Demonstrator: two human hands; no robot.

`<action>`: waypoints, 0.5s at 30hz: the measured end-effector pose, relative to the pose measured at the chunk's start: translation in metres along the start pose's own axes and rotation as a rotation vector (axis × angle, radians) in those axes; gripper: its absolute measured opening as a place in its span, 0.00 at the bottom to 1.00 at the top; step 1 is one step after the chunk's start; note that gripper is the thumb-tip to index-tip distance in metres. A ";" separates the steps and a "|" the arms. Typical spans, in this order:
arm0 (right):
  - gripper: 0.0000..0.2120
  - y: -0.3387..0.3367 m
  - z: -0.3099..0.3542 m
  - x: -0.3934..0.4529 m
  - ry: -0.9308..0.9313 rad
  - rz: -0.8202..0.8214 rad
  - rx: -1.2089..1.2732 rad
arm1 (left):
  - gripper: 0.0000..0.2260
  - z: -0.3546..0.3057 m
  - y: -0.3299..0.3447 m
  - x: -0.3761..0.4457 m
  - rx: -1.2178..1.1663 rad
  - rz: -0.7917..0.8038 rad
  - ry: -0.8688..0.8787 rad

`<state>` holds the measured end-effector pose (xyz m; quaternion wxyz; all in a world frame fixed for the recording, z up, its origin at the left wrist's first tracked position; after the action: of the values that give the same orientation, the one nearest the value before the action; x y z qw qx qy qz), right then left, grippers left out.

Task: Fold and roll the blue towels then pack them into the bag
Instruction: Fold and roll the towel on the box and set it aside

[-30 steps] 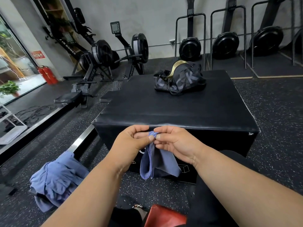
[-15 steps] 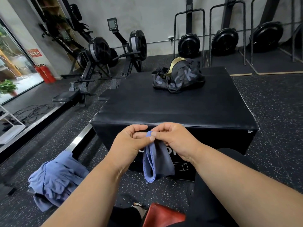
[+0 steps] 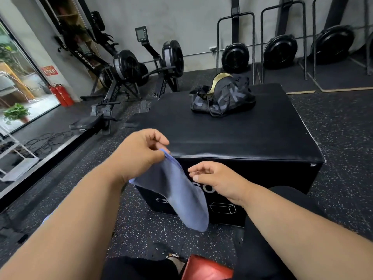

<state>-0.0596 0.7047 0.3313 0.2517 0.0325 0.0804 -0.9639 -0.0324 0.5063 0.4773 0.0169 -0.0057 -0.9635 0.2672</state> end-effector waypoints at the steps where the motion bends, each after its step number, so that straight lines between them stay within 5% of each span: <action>1: 0.12 0.000 -0.003 0.001 0.005 0.000 -0.004 | 0.11 -0.011 -0.005 0.003 0.100 -0.001 0.052; 7: 0.17 -0.003 -0.019 0.004 0.047 -0.061 -0.102 | 0.17 -0.058 -0.026 0.015 0.477 0.006 0.205; 15: 0.20 0.006 -0.044 0.006 0.090 -0.040 -0.163 | 0.19 -0.076 -0.039 0.020 0.467 -0.167 0.279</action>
<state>-0.0614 0.7044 0.2867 0.2302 0.0534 0.1705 -0.9566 -0.0502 0.5121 0.5629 0.1723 0.0410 -0.8613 0.4762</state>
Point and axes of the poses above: each hand's wrist, its own x-axis towards the middle knuckle, its own y-axis out of the palm, z = x × y, the point moved 6 cm from there along x, towards the middle knuckle, and after that the axes turned 8 degrees about -x, right-handed, at the moved point
